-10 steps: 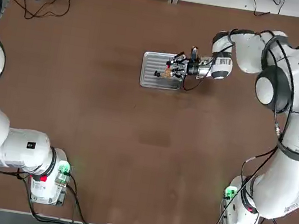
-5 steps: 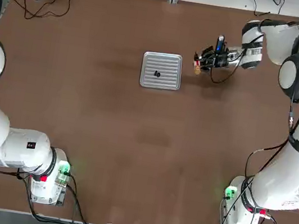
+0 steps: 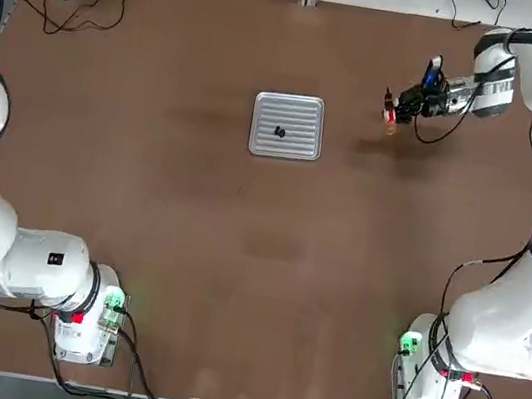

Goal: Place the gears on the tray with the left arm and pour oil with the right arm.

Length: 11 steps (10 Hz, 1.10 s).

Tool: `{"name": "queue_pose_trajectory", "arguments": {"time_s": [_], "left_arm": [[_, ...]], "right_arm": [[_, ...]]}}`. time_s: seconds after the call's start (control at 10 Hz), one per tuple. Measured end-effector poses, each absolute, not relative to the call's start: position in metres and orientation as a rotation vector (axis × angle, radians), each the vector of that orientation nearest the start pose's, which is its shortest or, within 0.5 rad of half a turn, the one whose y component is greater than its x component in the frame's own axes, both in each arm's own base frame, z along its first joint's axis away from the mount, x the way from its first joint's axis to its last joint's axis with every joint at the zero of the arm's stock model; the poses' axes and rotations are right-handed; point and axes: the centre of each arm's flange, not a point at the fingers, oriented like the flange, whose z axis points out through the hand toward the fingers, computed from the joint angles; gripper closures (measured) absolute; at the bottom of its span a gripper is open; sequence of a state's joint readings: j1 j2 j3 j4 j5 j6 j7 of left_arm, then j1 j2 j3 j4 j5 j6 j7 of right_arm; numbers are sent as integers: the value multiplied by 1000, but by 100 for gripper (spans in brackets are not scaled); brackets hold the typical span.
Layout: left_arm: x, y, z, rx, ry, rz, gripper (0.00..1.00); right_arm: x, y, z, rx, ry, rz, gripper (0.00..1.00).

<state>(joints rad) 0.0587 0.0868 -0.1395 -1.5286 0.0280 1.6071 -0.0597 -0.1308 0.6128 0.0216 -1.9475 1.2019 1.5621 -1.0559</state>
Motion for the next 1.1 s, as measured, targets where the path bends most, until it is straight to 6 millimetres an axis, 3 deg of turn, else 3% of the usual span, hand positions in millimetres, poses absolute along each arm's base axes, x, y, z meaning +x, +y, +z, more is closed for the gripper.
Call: {"name": "queue_pose_trajectory", "arguments": {"time_s": [0.4, 0.6, 0.8, 1.1], "left_arm": [[582, -40, 599, -3125, 33, 8, 1], [582, -40, 599, -3125, 33, 8, 1], [583, -40, 602, -3127, 33, -1, 1], [578, -40, 622, -3128, 31, -8, 1]], "right_arm": [[531, -69, 170, -1746, -421, -100, 67], [519, -114, 167, -1733, -574, -266, 67], [515, -136, 168, -1697, -742, -448, 67], [520, -170, 164, -1637, -981, -701, 67]]}}
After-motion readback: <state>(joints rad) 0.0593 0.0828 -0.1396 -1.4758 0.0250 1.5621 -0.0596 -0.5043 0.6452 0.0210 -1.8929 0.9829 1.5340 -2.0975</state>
